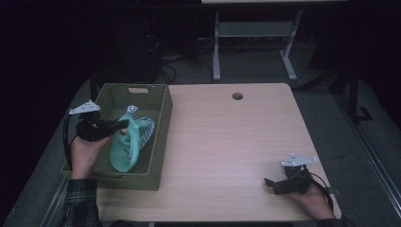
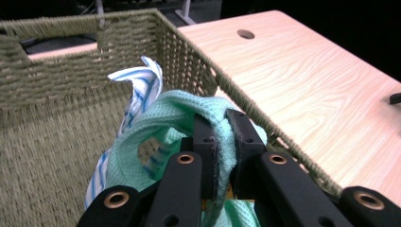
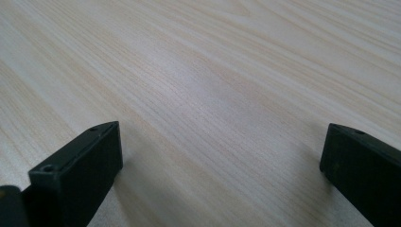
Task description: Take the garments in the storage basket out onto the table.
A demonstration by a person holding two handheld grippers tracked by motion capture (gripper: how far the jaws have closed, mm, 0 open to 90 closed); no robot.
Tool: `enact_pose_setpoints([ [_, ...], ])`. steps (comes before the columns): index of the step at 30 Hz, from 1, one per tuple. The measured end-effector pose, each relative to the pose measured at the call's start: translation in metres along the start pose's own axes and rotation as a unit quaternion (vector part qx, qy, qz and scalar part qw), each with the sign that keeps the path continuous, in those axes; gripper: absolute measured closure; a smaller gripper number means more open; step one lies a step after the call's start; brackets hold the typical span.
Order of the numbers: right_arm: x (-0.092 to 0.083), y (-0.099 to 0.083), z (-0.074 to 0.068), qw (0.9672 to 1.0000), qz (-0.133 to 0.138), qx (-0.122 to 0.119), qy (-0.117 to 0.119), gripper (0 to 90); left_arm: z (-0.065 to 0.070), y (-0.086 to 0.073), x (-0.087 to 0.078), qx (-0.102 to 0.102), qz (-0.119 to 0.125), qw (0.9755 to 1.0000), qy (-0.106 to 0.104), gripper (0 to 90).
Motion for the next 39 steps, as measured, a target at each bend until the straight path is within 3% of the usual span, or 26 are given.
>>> enact_pose_setpoints([
  [14,0.0,0.0,0.0,1.0,-0.001,0.001,0.0,0.0,0.005,0.029,-0.014,0.004,0.027,0.9995,-0.019,82.7],
  [20,0.0,0.0,0.0,1.0,-0.001,0.001,0.0,0.0,0.012,0.043,-0.019,0.009,0.034,0.9988,-0.035,82.7],
  [39,0.0,0.0,0.0,1.0,-0.001,0.002,0.0,0.0,0.033,0.075,-0.025,0.033,0.047,0.9969,-0.055,82.7],
])
Point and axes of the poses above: each handheld gripper's, and its own axes: x roughly forward along the jaws, y roughly out of its top, z roughly to its right, the point moved 7 cm from there along x, roughly forward along the jaws, and after that the axes turned 1 degree about x, right-handed, at the moved point
